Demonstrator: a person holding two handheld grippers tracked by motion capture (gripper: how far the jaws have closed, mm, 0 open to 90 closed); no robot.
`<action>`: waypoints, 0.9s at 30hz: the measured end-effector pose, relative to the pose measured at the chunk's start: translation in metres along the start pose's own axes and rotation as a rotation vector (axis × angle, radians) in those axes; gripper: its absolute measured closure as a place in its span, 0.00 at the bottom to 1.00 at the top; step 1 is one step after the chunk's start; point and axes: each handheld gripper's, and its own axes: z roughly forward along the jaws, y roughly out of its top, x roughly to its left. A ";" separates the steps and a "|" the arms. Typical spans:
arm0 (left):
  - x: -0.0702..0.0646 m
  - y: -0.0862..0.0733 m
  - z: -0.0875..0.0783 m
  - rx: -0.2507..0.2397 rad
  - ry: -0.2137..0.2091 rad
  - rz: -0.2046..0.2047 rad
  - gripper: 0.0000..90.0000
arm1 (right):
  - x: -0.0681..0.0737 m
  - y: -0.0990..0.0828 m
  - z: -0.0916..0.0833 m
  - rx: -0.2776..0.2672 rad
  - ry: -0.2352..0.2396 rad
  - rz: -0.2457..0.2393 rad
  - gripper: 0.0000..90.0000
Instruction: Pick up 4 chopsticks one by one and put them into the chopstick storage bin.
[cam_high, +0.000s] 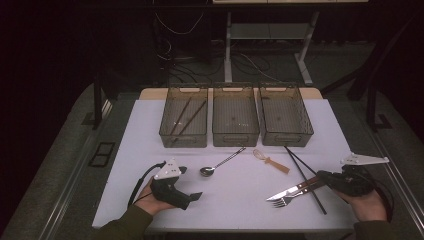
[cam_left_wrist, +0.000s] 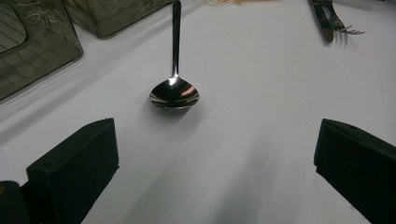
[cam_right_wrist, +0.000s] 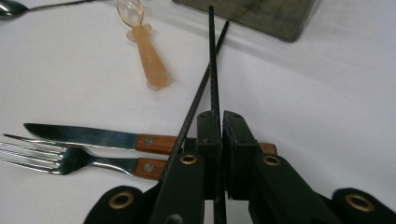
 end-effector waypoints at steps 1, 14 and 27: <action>0.000 0.000 0.000 -0.001 0.000 -0.003 0.00 | 0.000 0.001 -0.001 -0.009 0.003 -0.001 0.96; -0.002 0.000 0.000 -0.013 -0.007 0.009 0.00 | 0.012 0.016 -0.003 -0.042 0.082 -0.062 0.96; -0.003 0.000 -0.001 -0.023 -0.006 0.028 0.00 | 0.039 0.042 0.002 -0.082 0.130 -0.103 0.96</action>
